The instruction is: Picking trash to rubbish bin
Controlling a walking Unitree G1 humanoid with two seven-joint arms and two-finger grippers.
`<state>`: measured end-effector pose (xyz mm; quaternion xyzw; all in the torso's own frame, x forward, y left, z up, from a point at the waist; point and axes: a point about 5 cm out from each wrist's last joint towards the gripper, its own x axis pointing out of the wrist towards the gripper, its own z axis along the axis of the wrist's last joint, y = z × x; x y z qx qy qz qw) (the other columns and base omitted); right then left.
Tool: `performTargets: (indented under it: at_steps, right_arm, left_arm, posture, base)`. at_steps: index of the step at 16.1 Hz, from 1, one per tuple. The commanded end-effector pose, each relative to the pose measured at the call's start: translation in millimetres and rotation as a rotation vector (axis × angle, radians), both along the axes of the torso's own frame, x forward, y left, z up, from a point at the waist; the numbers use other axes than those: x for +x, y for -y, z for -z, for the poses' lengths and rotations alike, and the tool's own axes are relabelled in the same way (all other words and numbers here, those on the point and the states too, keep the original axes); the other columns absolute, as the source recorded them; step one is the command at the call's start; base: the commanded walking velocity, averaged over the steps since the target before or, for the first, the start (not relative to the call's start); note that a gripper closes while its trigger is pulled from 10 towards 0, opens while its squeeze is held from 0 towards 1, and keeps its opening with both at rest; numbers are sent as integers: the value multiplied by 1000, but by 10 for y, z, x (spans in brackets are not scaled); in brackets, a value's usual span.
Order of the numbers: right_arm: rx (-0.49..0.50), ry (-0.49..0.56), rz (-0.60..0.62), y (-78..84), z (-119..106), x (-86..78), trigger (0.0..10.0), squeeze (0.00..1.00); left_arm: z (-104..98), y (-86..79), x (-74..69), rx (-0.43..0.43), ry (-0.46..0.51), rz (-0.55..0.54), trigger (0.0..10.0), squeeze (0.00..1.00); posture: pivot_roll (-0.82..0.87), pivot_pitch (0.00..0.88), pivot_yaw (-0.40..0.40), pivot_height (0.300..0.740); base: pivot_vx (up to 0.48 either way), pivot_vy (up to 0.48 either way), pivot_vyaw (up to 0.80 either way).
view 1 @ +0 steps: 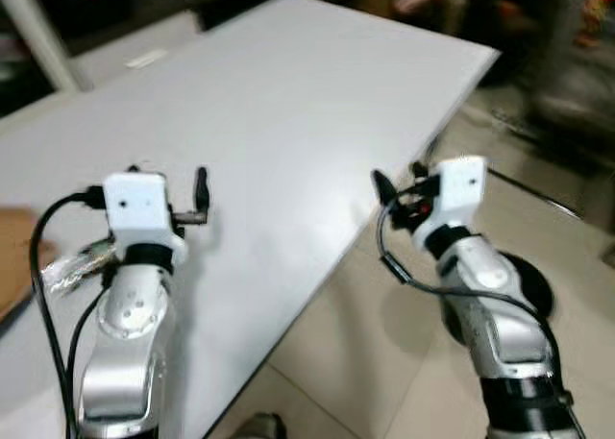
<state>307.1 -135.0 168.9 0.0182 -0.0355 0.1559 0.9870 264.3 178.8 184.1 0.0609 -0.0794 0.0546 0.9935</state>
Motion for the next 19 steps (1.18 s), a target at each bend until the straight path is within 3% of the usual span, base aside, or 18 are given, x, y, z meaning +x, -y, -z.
performTargets:
  at_steps: [1,19]
  right_arm:
    - [-3,-6,11,37,-9,-2,10000,0]
    - [2,2,2,12,-41,30,10000,0]
  left_arm:
    - [2,6,-12,3,-5,-12,10000,0]
    - [32,-69,35,-9,-42,-77,10000,0]
  posture:
    - [-90,112,33,740]
    - [-89,103,30,740]
  base:
    - [0,0,769]
    - [0,0,762]
